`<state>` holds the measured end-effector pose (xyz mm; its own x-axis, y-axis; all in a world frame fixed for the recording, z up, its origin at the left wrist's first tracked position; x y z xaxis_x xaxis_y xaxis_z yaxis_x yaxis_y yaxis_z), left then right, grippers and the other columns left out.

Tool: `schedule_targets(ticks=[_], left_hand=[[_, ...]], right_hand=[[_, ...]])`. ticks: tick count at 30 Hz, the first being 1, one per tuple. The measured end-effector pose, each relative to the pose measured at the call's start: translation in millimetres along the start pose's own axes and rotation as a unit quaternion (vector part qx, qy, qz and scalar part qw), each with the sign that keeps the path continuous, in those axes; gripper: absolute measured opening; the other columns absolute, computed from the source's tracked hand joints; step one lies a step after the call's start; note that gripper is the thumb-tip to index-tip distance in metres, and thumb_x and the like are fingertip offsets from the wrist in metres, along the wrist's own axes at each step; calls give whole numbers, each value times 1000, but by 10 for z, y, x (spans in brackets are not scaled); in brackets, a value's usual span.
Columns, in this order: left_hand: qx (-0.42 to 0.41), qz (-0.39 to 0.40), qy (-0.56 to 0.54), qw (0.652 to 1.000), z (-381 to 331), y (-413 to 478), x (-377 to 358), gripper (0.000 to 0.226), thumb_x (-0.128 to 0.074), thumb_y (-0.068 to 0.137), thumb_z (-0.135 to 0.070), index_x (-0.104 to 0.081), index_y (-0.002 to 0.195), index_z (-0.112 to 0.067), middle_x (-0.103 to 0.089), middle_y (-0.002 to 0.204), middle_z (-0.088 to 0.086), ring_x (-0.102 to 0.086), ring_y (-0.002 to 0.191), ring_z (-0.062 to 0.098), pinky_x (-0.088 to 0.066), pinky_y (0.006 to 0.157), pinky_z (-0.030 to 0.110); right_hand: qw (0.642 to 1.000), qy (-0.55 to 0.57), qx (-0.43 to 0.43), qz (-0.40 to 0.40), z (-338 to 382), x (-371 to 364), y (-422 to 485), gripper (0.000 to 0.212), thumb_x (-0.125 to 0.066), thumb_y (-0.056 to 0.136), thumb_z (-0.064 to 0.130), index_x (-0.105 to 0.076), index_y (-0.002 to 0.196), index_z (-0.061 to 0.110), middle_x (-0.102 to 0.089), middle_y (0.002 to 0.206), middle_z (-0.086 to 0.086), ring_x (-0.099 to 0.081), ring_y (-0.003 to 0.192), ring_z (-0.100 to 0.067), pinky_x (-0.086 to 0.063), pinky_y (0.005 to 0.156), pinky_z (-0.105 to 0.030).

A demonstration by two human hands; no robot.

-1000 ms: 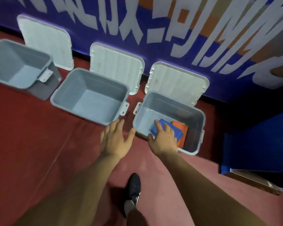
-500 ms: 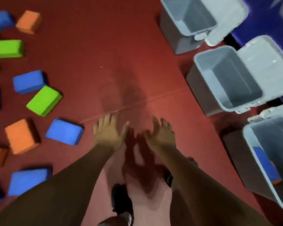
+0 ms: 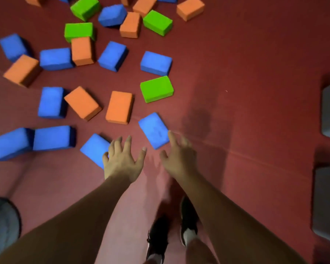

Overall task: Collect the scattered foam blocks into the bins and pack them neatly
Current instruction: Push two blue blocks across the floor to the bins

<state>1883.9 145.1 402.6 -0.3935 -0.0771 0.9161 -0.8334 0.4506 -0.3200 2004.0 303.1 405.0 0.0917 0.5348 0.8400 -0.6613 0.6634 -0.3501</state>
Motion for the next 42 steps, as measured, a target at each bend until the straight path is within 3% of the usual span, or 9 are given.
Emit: schedule_targets(ticks=[5,11,16,21,27,34,42], left_hand=[[99,15,-26,995,370,262,-209,79,-30,92,-75,-21,159,-35,-18,165,1,-8,153,22,-19,119,55],[188,35,-56,980,959,772,-967,81,-23,91,-79,-16,160,-36,-10,168,-1,0,155,22,-9,120,61],[180,58,-40,981,1301,1336,-1925,85,-15,89,-82,-8,160,-37,-2,169,-4,9,156,21,-1,118,67],[167,61,-45,983,1498,1938,-2732,89,-12,85,-86,-4,161,-39,5,170,-4,13,155,20,1,116,71],[167,30,-35,985,1905,2614,-3374,100,-10,77,-95,-1,160,-40,8,169,-9,16,155,22,-2,110,79],[201,-30,-20,979,2553,2984,-3590,101,-12,77,-94,-3,161,-38,8,169,-7,15,154,21,-1,109,79],[250,-46,-48,966,3065,2694,-3772,102,-15,75,-96,-3,159,-40,7,167,-8,12,154,25,-3,107,82]], right_hand=[[995,-67,44,62,263,-498,439,75,-53,90,49,-25,158,32,-29,156,-13,-31,141,-37,-37,107,-46],[985,-122,96,74,332,-1382,1087,77,-55,91,51,-24,159,33,-26,161,-14,-28,144,-38,-35,109,-49],[983,-134,82,92,82,-2320,1731,79,-54,90,54,-22,159,33,-21,162,-16,-24,144,-41,-27,116,-54],[984,-166,60,35,-329,-2971,2348,83,-53,82,64,-29,157,36,-27,160,-19,-29,144,-44,-30,111,-58],[981,-193,20,25,-811,-3564,2987,100,-50,79,82,-12,160,38,-14,164,-18,-14,150,-44,-17,116,-63],[985,-174,9,17,-1117,-3971,3443,126,-43,54,105,5,157,49,12,167,-18,2,151,-50,-5,115,-72],[985,-171,15,-9,-946,-4183,3307,123,-51,54,101,3,154,55,7,164,-19,-19,144,-47,-25,111,-64]])
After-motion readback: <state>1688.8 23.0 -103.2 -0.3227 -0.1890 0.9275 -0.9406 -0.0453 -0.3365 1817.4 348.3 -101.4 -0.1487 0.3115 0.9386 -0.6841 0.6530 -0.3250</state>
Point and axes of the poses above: each hand's wrist, its own y-axis towards the middle knuckle, its own x-axis out of the back of the hand, z = x × y, the point moved 9 cm from there along y, towards the middle knuckle
